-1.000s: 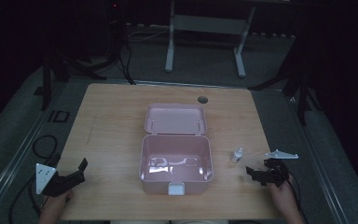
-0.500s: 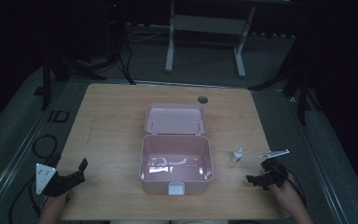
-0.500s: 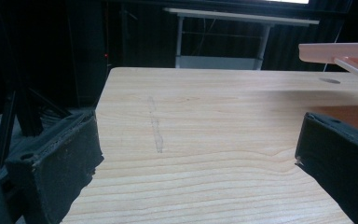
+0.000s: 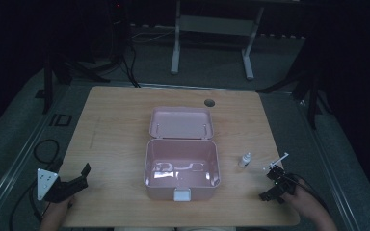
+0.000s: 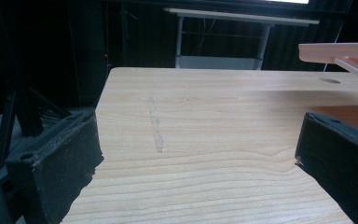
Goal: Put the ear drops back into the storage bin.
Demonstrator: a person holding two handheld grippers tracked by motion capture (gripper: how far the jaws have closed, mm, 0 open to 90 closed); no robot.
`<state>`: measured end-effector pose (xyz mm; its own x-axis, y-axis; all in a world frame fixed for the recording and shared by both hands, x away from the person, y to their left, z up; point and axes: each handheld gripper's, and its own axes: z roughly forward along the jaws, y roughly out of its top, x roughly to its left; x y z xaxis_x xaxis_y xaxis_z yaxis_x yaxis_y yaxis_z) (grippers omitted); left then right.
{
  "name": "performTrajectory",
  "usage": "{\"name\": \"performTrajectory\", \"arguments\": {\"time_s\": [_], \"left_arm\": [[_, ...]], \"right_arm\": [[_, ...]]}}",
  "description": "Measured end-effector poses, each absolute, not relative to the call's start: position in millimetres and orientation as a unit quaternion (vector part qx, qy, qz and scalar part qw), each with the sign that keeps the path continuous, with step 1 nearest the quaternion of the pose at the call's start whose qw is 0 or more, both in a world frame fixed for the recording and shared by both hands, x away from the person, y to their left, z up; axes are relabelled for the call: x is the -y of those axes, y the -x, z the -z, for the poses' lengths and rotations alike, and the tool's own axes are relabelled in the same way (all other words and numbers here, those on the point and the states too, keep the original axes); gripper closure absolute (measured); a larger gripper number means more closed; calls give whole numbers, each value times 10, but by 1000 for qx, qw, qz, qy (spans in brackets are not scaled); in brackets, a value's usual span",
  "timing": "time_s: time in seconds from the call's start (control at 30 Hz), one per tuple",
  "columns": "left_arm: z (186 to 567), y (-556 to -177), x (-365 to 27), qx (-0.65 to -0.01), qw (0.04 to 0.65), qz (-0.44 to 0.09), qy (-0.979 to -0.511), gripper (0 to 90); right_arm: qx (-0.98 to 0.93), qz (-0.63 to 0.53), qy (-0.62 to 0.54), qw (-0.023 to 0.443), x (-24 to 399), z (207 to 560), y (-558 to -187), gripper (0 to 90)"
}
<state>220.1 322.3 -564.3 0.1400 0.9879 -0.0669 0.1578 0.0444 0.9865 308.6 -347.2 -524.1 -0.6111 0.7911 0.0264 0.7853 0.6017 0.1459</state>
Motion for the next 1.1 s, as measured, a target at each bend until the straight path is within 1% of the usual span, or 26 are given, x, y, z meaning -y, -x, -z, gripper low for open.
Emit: {"name": "performTrajectory", "arguments": {"time_s": [0.1,0.2,0.27,0.43,0.63,0.73,0.93,1.1], "left_arm": [[5643,-2201,-3223,-513,509,-408,-558,4],[5643,-2201,-3224,-513,509,-408,-558,4],[5643,-2200,-3223,-513,509,-408,-558,4],[5643,-2200,-3224,-513,509,-408,-558,4],[5643,-2200,-3223,-512,509,-408,-558,4],[5643,-2200,-3223,-512,509,-408,-558,4],[5643,-2200,-3223,-513,509,-408,-558,4],[5643,-2200,-3224,-512,509,-408,-558,4]], "right_arm": [[-900,-44,-433,6,3447,5219,-3097,112],[-903,-31,-429,1,3437,5205,-3106,113],[-908,-8,-419,2,3411,5183,-3114,128],[-912,23,-409,-23,3369,5145,-3133,128],[-912,32,-406,-36,3340,5104,-3152,126],[-913,27,-405,-39,3340,5089,-3175,123],[-916,10,-401,-13,3362,5043,-3245,120],[-919,19,-393,-16,3365,5061,-3279,120]]}}
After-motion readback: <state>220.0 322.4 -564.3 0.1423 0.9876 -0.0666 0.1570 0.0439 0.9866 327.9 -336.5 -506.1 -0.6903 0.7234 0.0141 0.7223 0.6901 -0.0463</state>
